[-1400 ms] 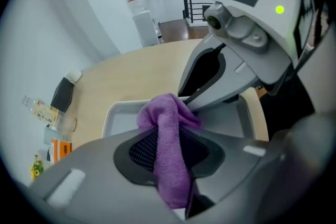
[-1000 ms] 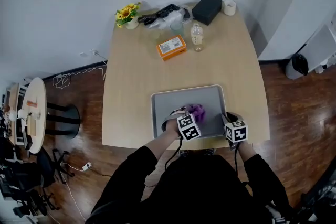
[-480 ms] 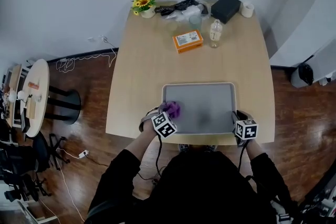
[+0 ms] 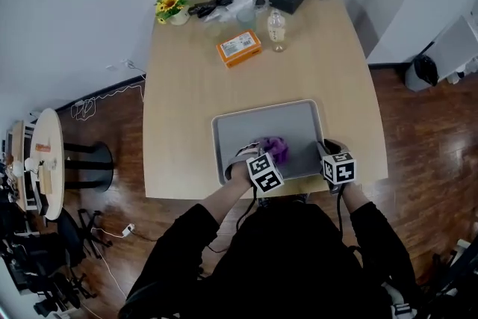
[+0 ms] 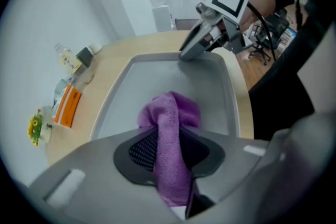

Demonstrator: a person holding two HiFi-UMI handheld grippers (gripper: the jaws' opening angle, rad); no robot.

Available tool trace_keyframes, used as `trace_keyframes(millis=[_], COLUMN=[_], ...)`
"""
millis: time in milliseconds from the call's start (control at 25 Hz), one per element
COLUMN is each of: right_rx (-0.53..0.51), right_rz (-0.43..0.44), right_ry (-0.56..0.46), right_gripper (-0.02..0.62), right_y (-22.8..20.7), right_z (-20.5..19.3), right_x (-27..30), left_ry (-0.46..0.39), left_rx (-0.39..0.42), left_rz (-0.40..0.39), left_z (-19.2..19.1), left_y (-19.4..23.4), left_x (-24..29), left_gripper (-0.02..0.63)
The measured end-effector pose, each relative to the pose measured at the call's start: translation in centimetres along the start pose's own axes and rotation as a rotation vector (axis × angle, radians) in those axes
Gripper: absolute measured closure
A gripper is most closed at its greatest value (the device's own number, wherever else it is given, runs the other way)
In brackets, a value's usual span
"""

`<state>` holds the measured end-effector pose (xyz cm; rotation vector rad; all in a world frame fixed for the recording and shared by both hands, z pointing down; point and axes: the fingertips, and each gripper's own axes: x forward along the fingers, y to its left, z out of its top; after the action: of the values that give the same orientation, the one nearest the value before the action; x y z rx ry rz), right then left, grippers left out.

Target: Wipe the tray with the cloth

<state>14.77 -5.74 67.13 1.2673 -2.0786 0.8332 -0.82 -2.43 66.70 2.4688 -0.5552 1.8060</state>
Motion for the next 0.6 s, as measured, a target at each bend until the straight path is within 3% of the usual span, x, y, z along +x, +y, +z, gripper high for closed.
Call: trace_keyframes(millis=[200,320,480,600], right_rx=[-0.002,-0.003,-0.001,-0.007], right_rz=[0.013,0.023,0.024,0.028], right_ry=[0.001,0.004,0.001,0.003], right_gripper=[0.517,0.515,0.515,0.515], right_y=[0.0,-0.2,-0.4,-0.5], right_z=[-0.1,-0.1,-0.1,-0.3], right_x=[0.0,0.0,-0.2,-0.1], left_ry=[-0.034,-0.042,-0.061,-0.062], left_rx=[0.105,0.137,0.128,0.077], left_rz=[-0.032,-0.043,-0.052,-0.043], left_z=[9.0,11.6,11.2,7.0], left_y=[-1.6,-2.3,-2.6,-2.0], left_x=[2.9,3.8,3.4,2.2], left_gripper=[0.525,0.525,0.525,0.525])
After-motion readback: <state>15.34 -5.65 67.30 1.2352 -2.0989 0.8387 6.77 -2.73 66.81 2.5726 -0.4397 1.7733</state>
